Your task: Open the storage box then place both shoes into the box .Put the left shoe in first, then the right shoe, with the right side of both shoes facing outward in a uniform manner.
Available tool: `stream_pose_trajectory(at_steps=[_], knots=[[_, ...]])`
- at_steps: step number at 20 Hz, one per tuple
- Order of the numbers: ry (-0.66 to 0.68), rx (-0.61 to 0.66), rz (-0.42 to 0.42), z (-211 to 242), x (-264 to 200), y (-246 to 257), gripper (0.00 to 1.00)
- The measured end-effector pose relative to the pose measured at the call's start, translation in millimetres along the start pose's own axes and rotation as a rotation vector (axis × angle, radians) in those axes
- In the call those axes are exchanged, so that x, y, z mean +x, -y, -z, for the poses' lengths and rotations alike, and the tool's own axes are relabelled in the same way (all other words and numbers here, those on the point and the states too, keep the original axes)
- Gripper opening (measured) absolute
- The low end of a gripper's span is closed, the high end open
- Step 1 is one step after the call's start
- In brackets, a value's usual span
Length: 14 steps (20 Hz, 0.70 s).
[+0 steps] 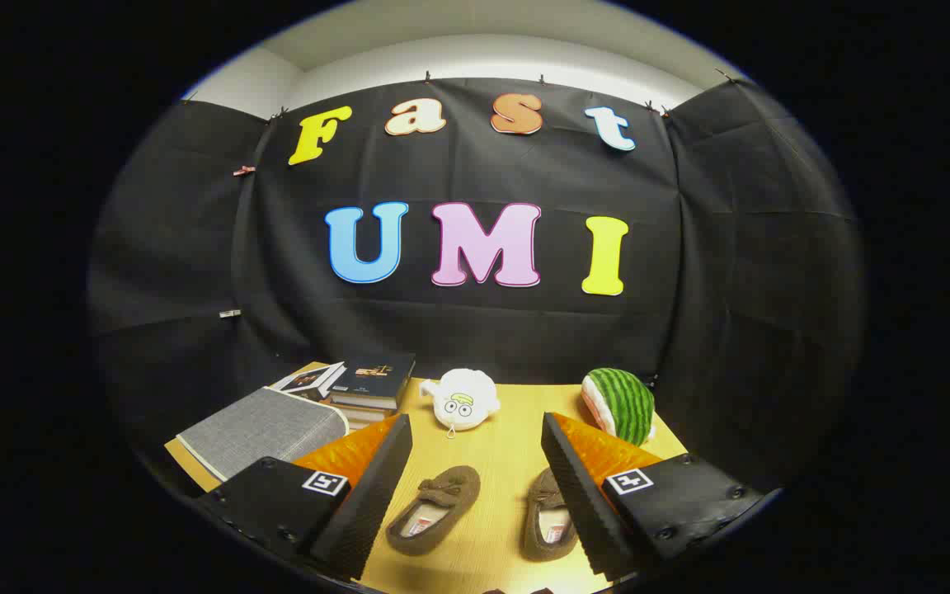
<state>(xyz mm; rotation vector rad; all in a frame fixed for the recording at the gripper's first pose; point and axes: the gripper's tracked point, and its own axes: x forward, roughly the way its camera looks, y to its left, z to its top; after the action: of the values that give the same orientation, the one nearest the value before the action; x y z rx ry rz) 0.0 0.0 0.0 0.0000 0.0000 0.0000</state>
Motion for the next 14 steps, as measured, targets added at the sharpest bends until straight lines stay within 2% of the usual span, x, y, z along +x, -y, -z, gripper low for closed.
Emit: stream_pose_trajectory(at_steps=[5, 14], knots=[[-0.014, 0.001, -0.037, 3.9, -1.5, -10.7, 0.97], [-0.05, 0.019, -0.021, 12.8, -4.6, -5.2, 0.97]])
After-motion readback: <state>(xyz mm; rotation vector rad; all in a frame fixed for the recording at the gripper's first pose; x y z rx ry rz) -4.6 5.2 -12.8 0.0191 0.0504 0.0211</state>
